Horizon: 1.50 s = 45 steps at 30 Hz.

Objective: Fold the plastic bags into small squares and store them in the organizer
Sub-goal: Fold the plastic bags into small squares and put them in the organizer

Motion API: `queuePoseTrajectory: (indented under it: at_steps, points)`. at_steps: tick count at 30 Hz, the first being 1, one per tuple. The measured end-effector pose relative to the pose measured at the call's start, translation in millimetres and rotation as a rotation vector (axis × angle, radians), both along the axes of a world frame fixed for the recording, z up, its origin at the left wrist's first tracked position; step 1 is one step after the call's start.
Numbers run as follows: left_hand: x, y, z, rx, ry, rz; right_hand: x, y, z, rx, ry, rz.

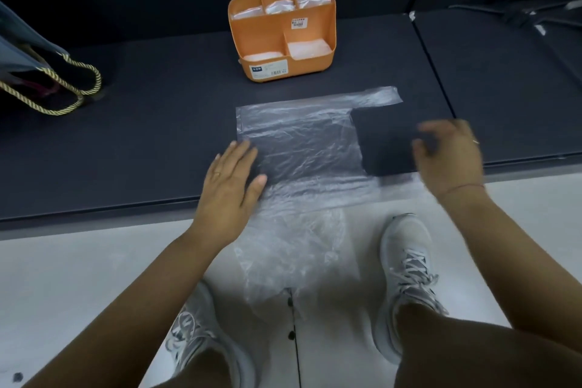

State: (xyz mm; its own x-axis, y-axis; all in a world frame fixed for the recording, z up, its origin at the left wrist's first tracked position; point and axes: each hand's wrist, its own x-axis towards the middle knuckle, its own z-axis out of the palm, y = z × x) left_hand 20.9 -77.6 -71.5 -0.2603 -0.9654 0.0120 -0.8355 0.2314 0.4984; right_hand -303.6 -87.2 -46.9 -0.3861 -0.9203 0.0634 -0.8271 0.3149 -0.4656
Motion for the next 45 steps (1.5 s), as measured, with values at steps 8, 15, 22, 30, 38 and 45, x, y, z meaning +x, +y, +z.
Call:
queuePoseTrajectory:
  at_steps: [8,15,22,30,38,45]
  points:
    - [-26,-84,-28,0.097,-0.309,-0.018,157,-86,-32,0.265,0.134,0.675]
    - [-10,-83,-40,0.100,-0.445,-0.002,60,-99,-60,0.349,0.349,0.417]
    - [10,-69,-33,0.101,-0.326,-0.028,-28,-82,-57,0.206,0.196,0.206]
    - [43,23,-52,-0.202,-0.439,-0.433,61,40,-63,-0.045,0.131,0.797]
    - [34,8,-49,-0.413,-0.140,-0.423,62,28,-81,-0.270,0.219,0.800]
    - [42,11,-9,-0.026,0.290,-0.057,21,30,-42,-0.194,0.091,0.717]
